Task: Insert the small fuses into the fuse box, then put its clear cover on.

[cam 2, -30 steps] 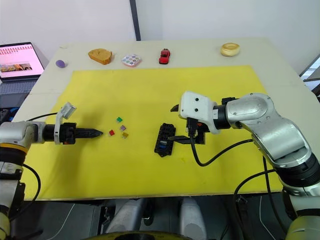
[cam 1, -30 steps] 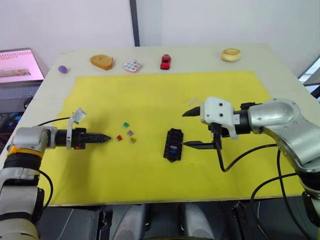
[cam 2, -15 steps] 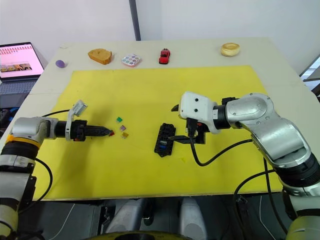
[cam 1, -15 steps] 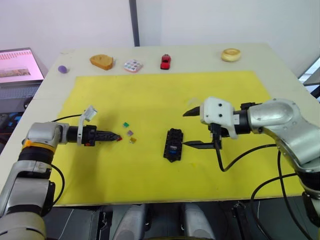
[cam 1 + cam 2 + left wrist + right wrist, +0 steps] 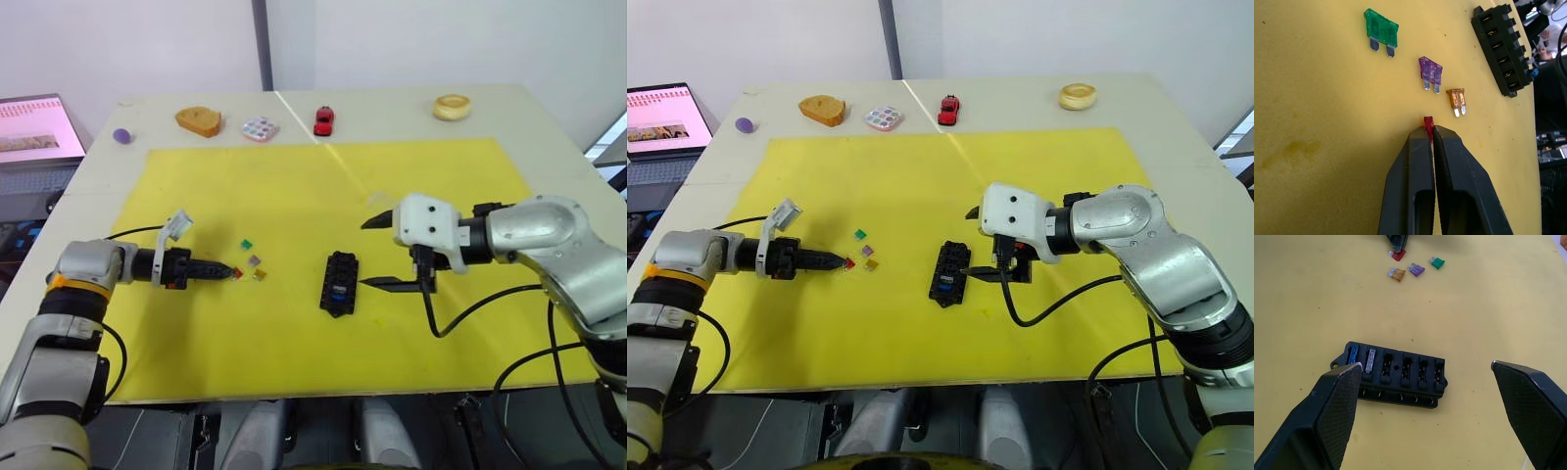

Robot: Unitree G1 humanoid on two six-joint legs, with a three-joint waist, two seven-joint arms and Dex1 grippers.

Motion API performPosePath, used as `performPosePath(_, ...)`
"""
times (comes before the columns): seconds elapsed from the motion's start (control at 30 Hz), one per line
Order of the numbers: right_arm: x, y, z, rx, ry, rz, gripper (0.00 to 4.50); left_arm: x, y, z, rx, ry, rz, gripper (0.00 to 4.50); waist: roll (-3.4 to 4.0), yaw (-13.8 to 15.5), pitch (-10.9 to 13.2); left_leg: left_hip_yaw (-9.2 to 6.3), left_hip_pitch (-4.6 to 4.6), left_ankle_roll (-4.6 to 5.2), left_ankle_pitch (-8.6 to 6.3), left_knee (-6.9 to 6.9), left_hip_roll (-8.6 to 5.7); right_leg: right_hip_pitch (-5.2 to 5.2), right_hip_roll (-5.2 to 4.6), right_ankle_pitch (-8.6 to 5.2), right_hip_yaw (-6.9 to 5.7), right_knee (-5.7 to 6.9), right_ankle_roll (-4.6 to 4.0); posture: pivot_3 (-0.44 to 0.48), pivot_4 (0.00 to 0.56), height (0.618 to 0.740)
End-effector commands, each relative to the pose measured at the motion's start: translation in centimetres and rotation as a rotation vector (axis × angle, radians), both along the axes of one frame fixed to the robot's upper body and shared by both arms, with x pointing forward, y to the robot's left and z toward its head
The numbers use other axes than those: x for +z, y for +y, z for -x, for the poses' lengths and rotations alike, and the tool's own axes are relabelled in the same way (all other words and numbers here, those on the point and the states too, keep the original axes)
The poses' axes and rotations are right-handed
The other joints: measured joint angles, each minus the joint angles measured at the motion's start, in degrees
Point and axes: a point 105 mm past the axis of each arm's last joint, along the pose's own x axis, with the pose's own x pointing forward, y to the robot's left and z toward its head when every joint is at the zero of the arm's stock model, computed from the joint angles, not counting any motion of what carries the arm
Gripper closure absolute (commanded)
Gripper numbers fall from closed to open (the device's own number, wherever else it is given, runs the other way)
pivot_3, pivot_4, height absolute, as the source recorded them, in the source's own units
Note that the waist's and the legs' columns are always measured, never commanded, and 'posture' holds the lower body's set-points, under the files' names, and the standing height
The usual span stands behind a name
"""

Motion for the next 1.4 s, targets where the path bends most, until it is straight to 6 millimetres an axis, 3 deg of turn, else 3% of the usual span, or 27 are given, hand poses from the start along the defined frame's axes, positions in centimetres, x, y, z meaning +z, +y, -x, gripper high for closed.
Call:
performPosePath(0.03,0.6,0.3,0.4,0.025,-0.04,0.001,0.0,-0.1,0.6,0.4,0.0,0.003,-0.019,4.45,0.0,-0.04,0.0,0.0,0.0,0.0,0.0,0.0,0.0,0.0,0.0,0.0,0.0,0.0,0.0,0.0,0.15,0.74)
performPosePath(0.33,1.2,0.5,0.3,-0.001,0.014,-0.059,0.0,3.1,0.9,-0.3,0.041,-0.106,0.044,4.45,-0.01,0.0,0.01,0.0,-0.02,0.0,0.0,-0.01,0.01,-0.01,0.0,0.0,0.0,0.0,0.0,0.0,0.15,0.74)
performPosePath(0.5,2.2,0.4,0.4,-0.067,0.24,-0.219,0.0,9.5,-0.9,-0.1,-0.008,-0.295,0.153,4.45,-0.05,0.06,0.03,-0.06,-0.12,0.0,0.0,0.06,0.01,-0.04,0.01,0.0,-0.02,0.02,0.0,0.0,0.15,0.74)
performPosePath(0.63,6.1,1.0,-0.5,-0.081,0.392,-0.436,0.0,12.7,-3.6,1.4,-0.104,-0.409,0.2,4.45,-0.04,-0.16,0.03,-0.05,-0.11,0.0,0.01,0.06,0.01,-0.01,0.0,0.0,-0.02,0.01,0.0,0.0,0.15,0.74)
performPosePath(0.83,10.6,1.8,-0.5,-0.031,0.523,-0.53,0.0,17.4,-7.9,3.8,-0.247,-0.589,0.31,4.45,-0.04,-0.06,0.03,-0.06,-0.11,-0.03,0.03,0.03,-0.01,-0.01,0.01,0.0,-0.02,0.02,0.0,0.0,0.15,0.74)
performPosePath(1.03,11.0,3.6,0.0,0.013,0.555,-0.513,0.0,18.6,-9.5,4.8,-0.287,-0.65,0.35,4.45,-0.04,-0.21,0.02,-0.04,-0.08,-0.04,0.04,-0.01,-0.01,-0.02,0.02,0.0,-0.01,0.04,0.0,0.0,0.15,0.74)
performPosePath(1.07,10.7,3.9,0.1,0.016,0.553,-0.504,0.61,18.8,-9.7,4.8,-0.288,-0.658,0.36,4.5,-0.03,-0.21,0.02,-0.03,-0.08,-0.05,0.04,0.0,-0.01,-0.03,0.02,0.0,-0.01,0.05,0.01,0.0,0.15,0.74)
performPosePath(1.13,10.5,4.1,0.2,0.019,0.553,-0.499,1.33,19.1,-9.8,4.8,-0.282,-0.667,0.373,4.5,-0.03,-0.21,0.02,-0.03,-0.08,-0.07,0.05,0.0,0.0,-0.04,0.03,0.01,0.0,0.07,0.01,0.0,0.15,0.74)
performPosePath(1.4,11.1,4.6,0.6,0.056,0.576,-0.534,1.33,19.3,-10.2,5.0,-0.296,-0.681,0.379,4.5,-0.04,-0.15,0.02,-0.03,-0.08,-0.08,0.07,0.03,-0.02,-0.03,0.03,0.01,0.0,0.08,0.01,0.0,0.15,0.74)
